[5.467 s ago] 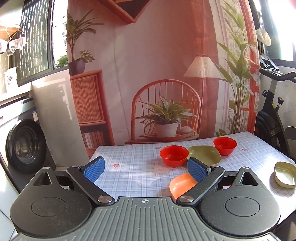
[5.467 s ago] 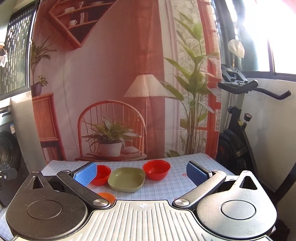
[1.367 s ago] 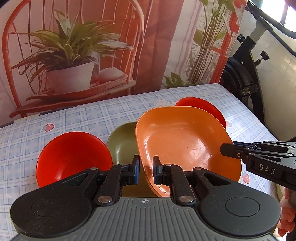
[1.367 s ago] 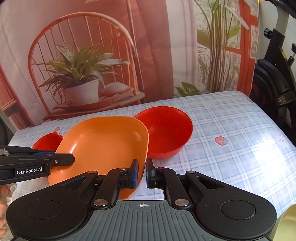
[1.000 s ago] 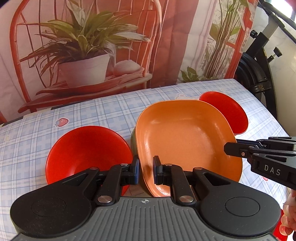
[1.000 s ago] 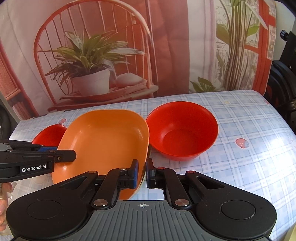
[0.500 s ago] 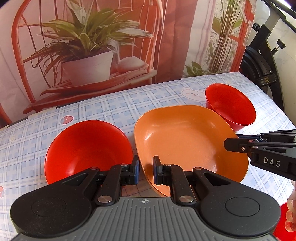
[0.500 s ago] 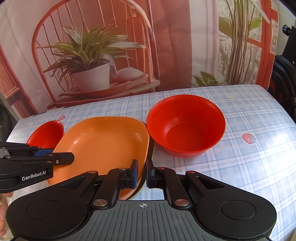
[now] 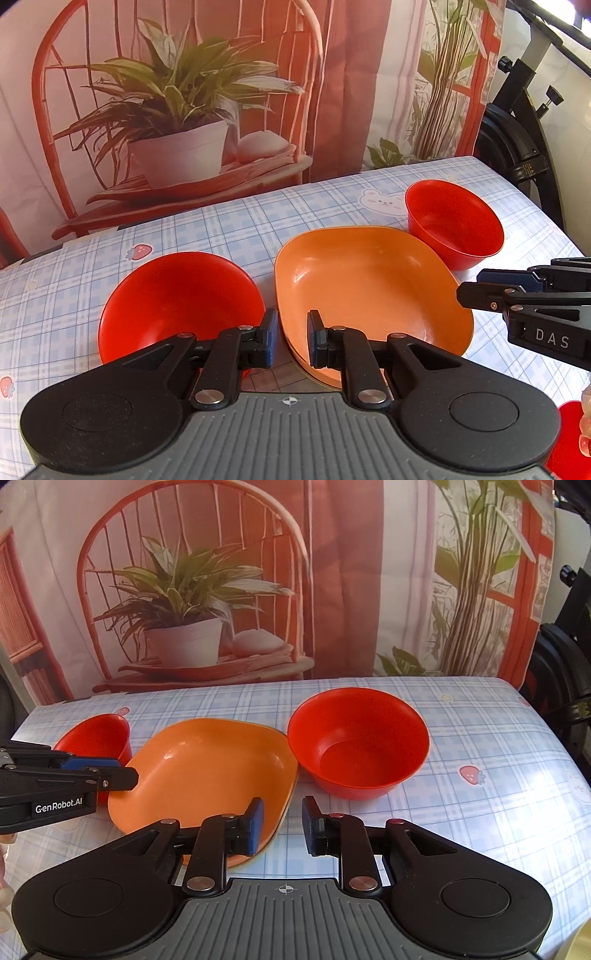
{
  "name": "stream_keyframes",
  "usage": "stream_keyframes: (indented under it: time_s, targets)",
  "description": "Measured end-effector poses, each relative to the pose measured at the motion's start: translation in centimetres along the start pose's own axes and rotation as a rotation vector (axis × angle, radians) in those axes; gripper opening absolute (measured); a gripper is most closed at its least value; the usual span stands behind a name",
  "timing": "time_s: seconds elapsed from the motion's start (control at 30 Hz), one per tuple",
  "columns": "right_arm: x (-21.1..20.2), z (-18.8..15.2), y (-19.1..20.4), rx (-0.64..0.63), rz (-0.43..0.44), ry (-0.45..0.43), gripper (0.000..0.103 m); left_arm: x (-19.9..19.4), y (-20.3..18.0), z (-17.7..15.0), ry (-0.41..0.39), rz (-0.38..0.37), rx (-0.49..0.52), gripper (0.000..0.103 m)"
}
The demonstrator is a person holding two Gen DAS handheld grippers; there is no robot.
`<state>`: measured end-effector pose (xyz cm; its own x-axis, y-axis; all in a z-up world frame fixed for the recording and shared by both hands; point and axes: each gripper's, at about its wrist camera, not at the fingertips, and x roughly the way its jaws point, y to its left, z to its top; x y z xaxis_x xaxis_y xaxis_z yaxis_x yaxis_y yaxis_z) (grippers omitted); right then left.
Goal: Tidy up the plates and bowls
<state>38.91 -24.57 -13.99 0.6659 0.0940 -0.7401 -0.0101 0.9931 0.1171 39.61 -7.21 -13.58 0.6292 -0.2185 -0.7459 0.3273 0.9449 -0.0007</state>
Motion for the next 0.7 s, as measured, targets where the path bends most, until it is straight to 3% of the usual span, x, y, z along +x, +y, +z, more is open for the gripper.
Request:
stream_keyframes:
  time_s: [0.2, 0.47, 0.7]
  targets:
    - [-1.3, -0.8, 0.8, -0.037, 0.038, 0.004, 0.025, -2.9, -0.2, -1.4, -0.064, -0.014, -0.014, 0.018]
    - [-0.1, -1.6, 1.1, -0.031, 0.018, 0.051, 0.024, -1.7, -0.6, -2.6, -0.025, 0.010, -0.015, 0.018]
    - [-2.3, -1.1, -0.4, 0.035, 0.049, -0.017, 0.024, -3.3, -1.0, -2.0, -0.052, -0.007, -0.028, 0.018]
